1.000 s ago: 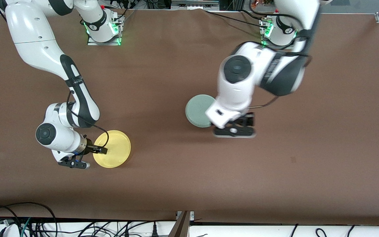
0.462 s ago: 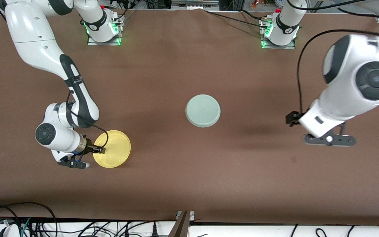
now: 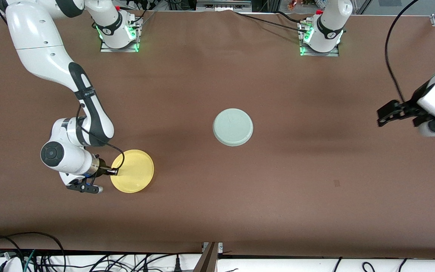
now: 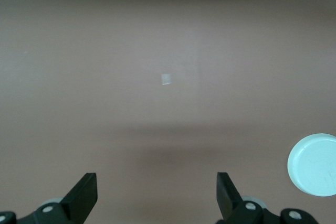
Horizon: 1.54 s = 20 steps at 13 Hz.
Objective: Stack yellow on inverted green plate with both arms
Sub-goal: 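Carry the yellow plate with the right gripper onto the green plate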
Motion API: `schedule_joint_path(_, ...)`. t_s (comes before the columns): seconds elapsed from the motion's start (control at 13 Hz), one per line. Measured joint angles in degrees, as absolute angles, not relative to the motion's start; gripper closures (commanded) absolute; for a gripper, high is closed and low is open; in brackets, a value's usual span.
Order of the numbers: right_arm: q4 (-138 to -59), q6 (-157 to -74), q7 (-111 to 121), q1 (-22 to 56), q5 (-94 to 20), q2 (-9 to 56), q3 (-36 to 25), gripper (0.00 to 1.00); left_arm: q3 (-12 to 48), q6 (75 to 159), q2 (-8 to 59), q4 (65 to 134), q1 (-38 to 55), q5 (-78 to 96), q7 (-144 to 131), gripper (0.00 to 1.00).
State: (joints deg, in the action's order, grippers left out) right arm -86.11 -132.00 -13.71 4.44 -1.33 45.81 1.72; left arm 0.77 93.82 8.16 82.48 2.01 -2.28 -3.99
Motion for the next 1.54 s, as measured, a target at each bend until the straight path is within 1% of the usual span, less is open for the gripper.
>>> schedule_joint_path(0.08, -86.12, -131.97, -13.71, 4.45, -1.33, 45.83, 1.72, 1.0, 1.02, 94.27, 5.14, 86.2, 1.06, -2.27, -3.94, 0.0)
schedule_joint_path(0.23, -86.08, -131.83, -13.77, 4.48, -1.42, 45.54, 1.79, 1.0, 1.83, 94.49, 1.3, 91.46, 0.07, -2.61, -3.7, 0.0)
schedule_joint_path(0.31, -86.08, -131.74, -13.77, 4.49, -1.42, 45.41, 1.79, 1.0, 2.39, 94.48, 0.6, 92.66, 0.06, -3.35, -3.4, 0.0)
schedule_joint_path(0.54, -86.08, -131.75, -13.77, 4.49, -1.42, 45.44, 1.79, 1.0, 4.59, 94.45, 0.42, 93.4, 0.08, -4.52, -3.38, 0.0)
schedule_joint_path(0.85, -85.68, -131.41, -15.34, 4.49, -2.03, 44.3, 2.43, 1.0, 4.83, 94.45, 0.42, 93.4, 0.07, -4.55, -3.25, 0.0)
schedule_joint_path(1.0, -85.32, -130.04, -19.13, 4.6, -3.12, 41.89, 4.83, 1.0, 4.83, 94.45, 0.41, 93.4, 0.06, -4.55, -3.21, 0.0)
schedule_joint_path(1.23, -85.31, -128.24, -27.78, 4.83, -4.03, 38.54, 10.02, 1.0, 5.05, 94.45, 0.41, 93.39, 0.06, -4.55, -3.21, 0.0)
schedule_joint_path(1.54, -86.03, -127.89, -39.1, 5.51, -4.21, 38.39, 19.16, 1.0, 6.11, 94.45, 0.4, 93.39, 0.07, -4.56, -3.22, 0.0)
